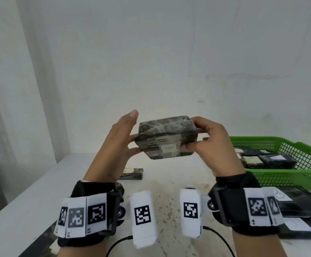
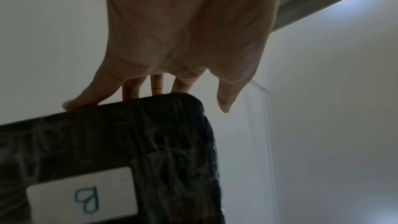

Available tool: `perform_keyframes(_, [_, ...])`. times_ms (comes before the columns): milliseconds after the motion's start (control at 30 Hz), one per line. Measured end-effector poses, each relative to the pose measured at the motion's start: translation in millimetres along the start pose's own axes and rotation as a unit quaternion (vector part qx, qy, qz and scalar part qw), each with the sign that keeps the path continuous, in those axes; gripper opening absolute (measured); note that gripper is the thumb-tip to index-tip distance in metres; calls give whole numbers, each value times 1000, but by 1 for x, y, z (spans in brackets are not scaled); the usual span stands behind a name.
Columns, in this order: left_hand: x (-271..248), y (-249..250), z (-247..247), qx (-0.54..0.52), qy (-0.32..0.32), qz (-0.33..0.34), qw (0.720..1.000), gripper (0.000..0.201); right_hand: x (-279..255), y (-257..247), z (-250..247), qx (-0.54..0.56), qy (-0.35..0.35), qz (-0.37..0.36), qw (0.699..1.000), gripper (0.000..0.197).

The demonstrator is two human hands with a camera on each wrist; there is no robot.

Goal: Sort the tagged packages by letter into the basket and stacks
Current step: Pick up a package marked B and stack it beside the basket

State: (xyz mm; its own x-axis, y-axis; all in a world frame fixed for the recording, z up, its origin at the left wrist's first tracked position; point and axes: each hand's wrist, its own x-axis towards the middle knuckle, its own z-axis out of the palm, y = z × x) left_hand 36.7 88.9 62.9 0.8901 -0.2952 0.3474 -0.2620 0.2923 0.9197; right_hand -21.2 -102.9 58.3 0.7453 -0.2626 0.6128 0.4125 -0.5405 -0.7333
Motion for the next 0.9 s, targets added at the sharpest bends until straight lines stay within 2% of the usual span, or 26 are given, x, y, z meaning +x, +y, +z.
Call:
perform_keyframes(100, [0,-2,4,29,-53,15,998,49,0,0,4,-41,18,-35,998,52])
perform_keyframes(233, [0,-9,14,56,-68,85,992,31,0,-3,2,-63,30,-44,997,49])
perform_keyframes(333, [-1,-10,19,105,-42,148,982,18,-1,-9,-4,-12,-60,-1,998,54])
perform_keyframes(433, [-2,-8,19,128,-25,192,973,18,0,-10,-7,69,-152,62,984,68])
perform_keyframes(533, [-6,-3,17,119,-32,207,971,21,-1,-15,-8,49,-176,82,980,91])
perform_keyframes(567, [-6,-2,17,121,-36,211,969,18,-2,-18,-7,36,-176,91,979,92])
perform_keyframes(633, [-8,-2,18,122,-39,221,967,11,-5,-24,-6,65,-160,108,979,81])
perform_keyframes(700, [-8,-2,19,106,-41,218,969,12,-6,-28,-4,131,-135,78,979,63])
perform_keyframes(800, [-8,-2,20,43,-34,225,973,35,-6,-29,1,261,-87,18,961,44])
perform_keyframes(900, [-9,-2,21,48,-21,219,974,57,-5,-31,4,371,-64,8,926,35])
